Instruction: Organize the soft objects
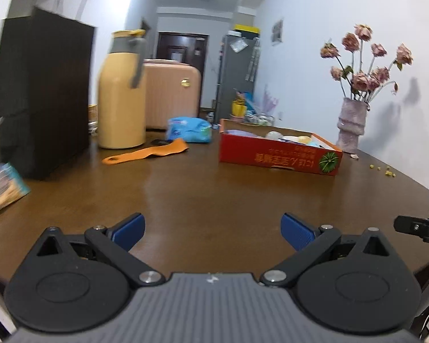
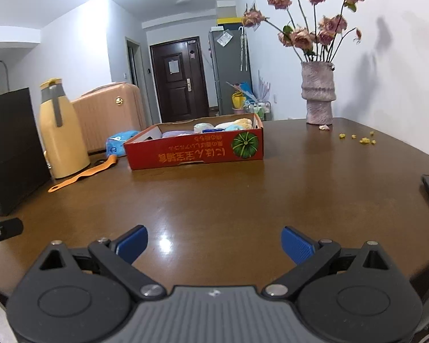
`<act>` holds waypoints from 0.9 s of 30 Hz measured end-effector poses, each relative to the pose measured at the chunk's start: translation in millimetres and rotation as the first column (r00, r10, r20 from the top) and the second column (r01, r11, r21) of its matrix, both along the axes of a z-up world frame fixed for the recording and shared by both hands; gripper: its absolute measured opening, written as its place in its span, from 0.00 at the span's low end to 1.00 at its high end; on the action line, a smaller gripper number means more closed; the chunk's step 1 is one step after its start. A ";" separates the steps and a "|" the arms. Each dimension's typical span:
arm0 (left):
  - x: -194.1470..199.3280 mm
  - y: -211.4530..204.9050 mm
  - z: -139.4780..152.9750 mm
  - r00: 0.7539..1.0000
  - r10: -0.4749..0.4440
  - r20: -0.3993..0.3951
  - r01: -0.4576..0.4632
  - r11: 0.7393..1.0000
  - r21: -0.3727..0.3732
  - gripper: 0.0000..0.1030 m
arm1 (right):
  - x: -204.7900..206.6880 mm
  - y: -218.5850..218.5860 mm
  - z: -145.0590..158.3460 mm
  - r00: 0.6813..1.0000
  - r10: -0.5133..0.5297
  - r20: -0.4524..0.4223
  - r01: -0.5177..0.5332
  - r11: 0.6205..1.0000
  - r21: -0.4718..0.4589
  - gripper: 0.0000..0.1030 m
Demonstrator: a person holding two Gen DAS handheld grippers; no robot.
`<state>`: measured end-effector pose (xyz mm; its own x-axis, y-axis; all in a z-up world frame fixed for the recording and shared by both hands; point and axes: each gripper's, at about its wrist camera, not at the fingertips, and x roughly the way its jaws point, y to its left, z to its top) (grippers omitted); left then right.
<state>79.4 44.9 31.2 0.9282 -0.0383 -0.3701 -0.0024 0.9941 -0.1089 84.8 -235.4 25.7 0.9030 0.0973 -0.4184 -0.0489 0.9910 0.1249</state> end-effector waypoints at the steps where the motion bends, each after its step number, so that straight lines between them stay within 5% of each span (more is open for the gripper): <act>1: -9.0 2.5 -1.1 1.000 0.005 -0.004 -0.005 1.000 -0.001 1.00 | -9.4 4.3 -0.8 1.000 0.008 0.006 -0.008 1.000 -0.014 0.98; 9: -63.8 -2.5 6.7 1.000 0.016 0.002 -0.016 1.000 0.024 1.00 | -79.8 29.9 -4.1 0.999 0.025 0.039 -0.025 1.000 -0.008 1.00; 27: -76.3 -19.8 16.9 0.999 -0.026 0.025 0.026 0.999 0.020 1.00 | -87.4 34.9 2.4 0.998 0.030 0.064 -0.028 0.999 -0.032 1.00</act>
